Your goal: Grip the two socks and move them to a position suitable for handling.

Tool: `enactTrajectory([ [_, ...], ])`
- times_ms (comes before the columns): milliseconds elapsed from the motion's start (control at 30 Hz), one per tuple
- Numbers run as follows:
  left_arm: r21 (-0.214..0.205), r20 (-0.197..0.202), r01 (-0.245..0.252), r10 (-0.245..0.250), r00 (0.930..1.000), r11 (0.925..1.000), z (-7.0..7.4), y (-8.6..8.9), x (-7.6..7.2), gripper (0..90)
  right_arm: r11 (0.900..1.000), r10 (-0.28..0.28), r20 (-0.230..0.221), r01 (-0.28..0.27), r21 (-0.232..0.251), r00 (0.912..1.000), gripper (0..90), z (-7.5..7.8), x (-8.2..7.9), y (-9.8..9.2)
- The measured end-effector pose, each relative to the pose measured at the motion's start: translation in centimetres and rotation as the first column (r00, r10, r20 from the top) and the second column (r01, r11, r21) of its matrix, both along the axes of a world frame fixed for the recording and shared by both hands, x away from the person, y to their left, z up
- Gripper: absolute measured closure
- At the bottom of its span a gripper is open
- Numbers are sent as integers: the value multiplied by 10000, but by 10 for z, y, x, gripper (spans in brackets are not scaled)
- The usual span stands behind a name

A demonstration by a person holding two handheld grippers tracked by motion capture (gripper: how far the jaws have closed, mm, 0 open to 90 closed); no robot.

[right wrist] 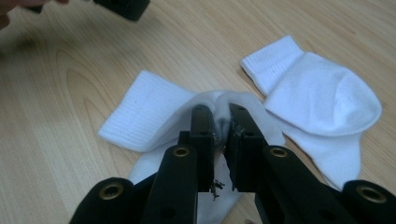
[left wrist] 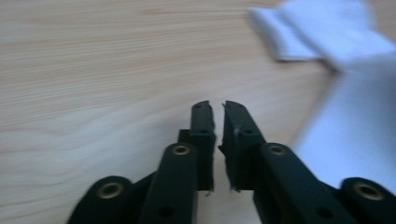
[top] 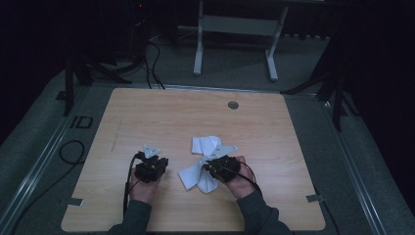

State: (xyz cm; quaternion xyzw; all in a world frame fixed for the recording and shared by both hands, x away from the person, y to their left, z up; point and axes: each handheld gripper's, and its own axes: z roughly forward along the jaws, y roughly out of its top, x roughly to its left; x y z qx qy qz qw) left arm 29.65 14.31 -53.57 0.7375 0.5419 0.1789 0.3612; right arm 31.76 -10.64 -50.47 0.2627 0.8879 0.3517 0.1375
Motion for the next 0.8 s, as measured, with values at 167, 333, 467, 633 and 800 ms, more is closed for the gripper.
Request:
enactTrajectory([
  [167, 1, -71, 1060, -1060, 9943, 9944, -1, -26, -8, 871, 10000, -22, -110, 21, -42, 9999, 797, -3, 0, 0],
  [333, 350, -600, 1876, -1853, 9808, 9816, -12, -51, -12, 878, 10000, -42, -198, 41, -71, 9998, 736, -6, -3, -1],
  [467, 384, -911, 1915, -1874, 9781, 9807, -17, -52, -11, 890, 10000, 43, -128, -44, -38, 9999, 691, -3, -9, -3],
  [633, 456, -933, 1954, -1906, 9772, 9797, -17, -53, -10, 892, 9999, 118, 72, -118, 95, 9999, 658, 4, -18, -6],
  [800, 395, -933, 1938, -1895, 9774, 9802, -18, -52, -9, 892, 9990, 299, 357, -310, 307, 9989, 746, 10, -31, -9],
])
